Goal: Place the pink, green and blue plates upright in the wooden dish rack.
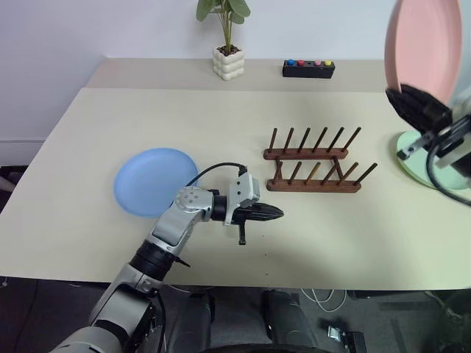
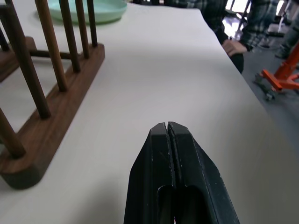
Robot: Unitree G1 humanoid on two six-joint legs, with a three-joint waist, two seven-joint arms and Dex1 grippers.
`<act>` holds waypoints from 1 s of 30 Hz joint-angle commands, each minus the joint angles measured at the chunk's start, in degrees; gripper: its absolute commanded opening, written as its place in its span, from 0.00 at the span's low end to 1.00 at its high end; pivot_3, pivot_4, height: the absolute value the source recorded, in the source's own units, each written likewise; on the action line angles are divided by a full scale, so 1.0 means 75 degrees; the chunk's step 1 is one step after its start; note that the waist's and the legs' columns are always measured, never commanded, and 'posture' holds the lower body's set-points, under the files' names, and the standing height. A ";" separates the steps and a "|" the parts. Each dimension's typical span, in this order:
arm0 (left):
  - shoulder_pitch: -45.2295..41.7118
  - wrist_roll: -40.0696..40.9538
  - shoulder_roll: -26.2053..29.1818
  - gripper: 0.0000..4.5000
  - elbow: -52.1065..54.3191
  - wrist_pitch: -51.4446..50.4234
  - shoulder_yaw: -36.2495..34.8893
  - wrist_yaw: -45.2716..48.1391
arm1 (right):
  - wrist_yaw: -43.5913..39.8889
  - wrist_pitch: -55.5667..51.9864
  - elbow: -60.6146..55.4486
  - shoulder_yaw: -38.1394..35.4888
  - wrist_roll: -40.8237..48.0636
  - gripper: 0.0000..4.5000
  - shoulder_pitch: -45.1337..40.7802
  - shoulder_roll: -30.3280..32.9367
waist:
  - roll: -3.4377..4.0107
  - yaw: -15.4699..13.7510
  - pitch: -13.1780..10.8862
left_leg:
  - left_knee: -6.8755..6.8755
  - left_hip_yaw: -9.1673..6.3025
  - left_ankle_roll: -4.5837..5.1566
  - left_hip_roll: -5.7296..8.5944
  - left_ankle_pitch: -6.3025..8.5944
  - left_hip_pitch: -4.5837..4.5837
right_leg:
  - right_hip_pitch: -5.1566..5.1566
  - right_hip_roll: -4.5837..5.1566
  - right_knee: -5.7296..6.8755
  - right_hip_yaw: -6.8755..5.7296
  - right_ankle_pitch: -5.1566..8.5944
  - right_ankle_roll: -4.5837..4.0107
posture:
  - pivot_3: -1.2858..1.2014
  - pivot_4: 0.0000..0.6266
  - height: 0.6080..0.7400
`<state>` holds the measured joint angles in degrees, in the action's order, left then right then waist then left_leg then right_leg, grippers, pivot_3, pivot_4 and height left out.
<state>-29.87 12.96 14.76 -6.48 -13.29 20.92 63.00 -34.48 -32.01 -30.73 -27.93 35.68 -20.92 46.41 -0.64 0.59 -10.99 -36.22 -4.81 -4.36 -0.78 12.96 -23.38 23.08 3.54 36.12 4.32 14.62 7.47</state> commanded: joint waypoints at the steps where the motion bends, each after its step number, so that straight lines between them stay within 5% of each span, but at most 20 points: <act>1: 0.0096 0.0033 0.0098 0.00 0.0375 0.0044 -0.0205 -0.0165 | -0.0125 -0.0842 0.0586 -0.0581 0.1673 0.01 -0.0182 -0.0160 | 0.0000 0.0007 0.0000 | 0.0000 0.0001 0.0000 0.0000 0.0000 0.0000 | 0.0000 0.0001 0.0000 0.0000 0.0000 0.0000 | 0.52 0.24 0.92; 16: 0.0362 0.0061 0.0307 0.00 0.0714 -0.0035 -0.0280 -0.0552 | -0.1448 -0.2188 0.2333 -0.1153 0.3962 0.01 0.0203 0.0398 | 0.0013 0.0040 0.0003 | 0.0000 0.0007 0.0001 -0.0001 0.0000 0.0004 | 0.0002 -0.0001 0.0006 0.0004 -0.0003 0.0003 | 0.52 0.24 0.92; 30: 0.0367 0.0083 0.0356 0.00 0.0759 -0.0049 -0.0304 -0.0626 | -0.2175 -0.2457 0.3630 -0.0712 0.3877 0.01 -0.0145 0.0596 | 0.0013 0.0035 0.0003 | -0.0002 0.0008 0.0001 -0.0001 0.0000 0.0004 | 0.0002 -0.0002 0.0005 0.0004 -0.0002 0.0003 | 0.52 0.24 0.92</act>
<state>-27.14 13.01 17.45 -3.13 -13.77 19.45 58.48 -49.66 -50.36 -3.57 -32.15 64.00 -20.69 49.18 -0.54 0.86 -10.97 -36.23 -4.76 -4.35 -0.79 12.96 -23.35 23.10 3.52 36.16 4.35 14.61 7.50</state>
